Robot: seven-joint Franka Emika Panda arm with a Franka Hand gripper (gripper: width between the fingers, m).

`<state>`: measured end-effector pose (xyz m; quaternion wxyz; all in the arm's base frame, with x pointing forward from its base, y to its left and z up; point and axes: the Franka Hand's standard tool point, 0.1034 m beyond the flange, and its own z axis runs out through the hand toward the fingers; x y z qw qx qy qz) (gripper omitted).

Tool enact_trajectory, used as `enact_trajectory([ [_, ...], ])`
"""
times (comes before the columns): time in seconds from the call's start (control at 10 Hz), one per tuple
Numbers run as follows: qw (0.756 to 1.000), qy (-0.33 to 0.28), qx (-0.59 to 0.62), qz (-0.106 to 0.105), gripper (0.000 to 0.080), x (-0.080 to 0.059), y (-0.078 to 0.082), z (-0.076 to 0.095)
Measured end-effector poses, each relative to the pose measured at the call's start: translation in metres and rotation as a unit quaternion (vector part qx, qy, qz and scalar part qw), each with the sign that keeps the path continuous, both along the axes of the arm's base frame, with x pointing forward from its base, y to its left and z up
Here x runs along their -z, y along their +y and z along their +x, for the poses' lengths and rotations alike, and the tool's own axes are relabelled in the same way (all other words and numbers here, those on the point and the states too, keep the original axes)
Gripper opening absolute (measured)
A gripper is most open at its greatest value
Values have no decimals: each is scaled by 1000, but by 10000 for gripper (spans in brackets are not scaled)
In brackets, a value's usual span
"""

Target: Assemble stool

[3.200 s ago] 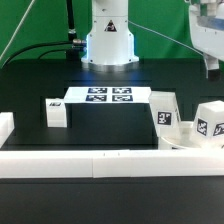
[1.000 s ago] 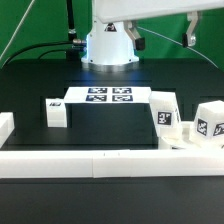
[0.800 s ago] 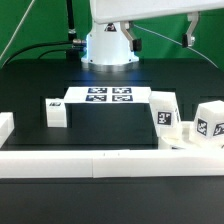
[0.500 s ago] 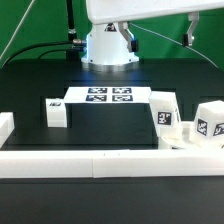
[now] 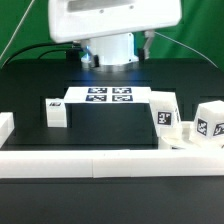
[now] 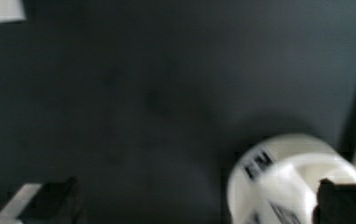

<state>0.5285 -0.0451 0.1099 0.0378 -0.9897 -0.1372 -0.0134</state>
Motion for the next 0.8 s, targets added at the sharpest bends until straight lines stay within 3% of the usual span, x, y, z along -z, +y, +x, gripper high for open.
enact_trajectory([
  [0.2,1000,-5,10,-19,649,12,-28,-1],
  [0.4,1000,4,10,-22,649,12,-27,-2],
  [0.6,996,82,19,-29,649,16,-23,-10],
  [0.7,988,138,42,-45,649,24,-40,-9],
  [0.8,978,182,73,-75,649,36,-60,-5],
])
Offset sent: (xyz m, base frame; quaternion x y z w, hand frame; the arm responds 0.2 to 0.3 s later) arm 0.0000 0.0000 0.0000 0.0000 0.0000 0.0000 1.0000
